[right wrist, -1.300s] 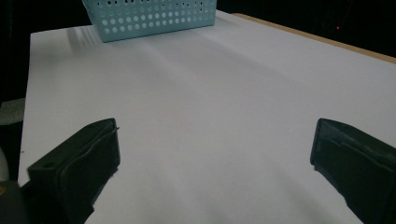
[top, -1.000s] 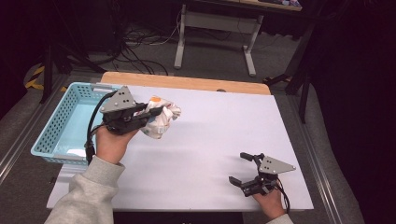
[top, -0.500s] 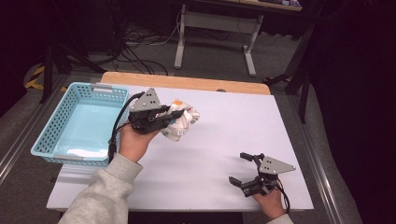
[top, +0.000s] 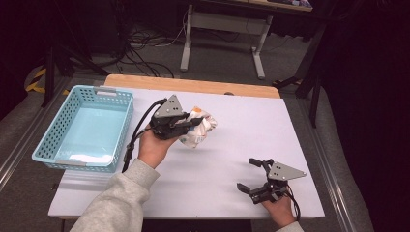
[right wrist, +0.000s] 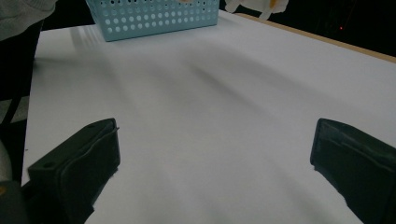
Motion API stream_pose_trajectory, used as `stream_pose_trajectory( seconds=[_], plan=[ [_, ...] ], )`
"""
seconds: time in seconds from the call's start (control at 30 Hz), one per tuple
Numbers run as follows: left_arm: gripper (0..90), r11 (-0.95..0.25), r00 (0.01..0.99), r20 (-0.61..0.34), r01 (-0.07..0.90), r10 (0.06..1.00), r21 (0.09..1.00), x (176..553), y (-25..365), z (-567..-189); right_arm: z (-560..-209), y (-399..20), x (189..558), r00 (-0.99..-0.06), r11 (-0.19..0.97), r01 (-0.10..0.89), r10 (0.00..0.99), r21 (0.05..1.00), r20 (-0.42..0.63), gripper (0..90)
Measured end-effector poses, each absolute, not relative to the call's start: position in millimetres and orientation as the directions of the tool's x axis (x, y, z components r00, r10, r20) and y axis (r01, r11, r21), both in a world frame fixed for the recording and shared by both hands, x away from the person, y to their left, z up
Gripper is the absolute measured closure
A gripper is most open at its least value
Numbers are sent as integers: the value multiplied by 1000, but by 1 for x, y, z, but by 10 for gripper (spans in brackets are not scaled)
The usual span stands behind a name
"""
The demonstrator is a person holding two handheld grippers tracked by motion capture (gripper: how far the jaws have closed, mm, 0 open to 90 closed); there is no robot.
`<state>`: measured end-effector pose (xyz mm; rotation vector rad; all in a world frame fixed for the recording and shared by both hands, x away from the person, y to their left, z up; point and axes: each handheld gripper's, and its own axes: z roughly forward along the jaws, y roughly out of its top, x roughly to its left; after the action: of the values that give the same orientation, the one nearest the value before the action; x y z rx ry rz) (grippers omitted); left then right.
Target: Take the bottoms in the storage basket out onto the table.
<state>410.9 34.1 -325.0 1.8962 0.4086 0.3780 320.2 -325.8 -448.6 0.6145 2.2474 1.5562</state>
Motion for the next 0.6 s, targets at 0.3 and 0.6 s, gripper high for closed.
stream_pose_trajectory(
  seconds=[0.3,0.6],
  plan=[
    [770,-337,886,37,137,463,932,421,25,-344,-449,-325,320,-850,311,155,525,938,-34,20],
    [770,-363,878,39,156,476,918,430,17,-361,-449,-325,320,-850,310,155,525,938,-33,20]
  ],
)
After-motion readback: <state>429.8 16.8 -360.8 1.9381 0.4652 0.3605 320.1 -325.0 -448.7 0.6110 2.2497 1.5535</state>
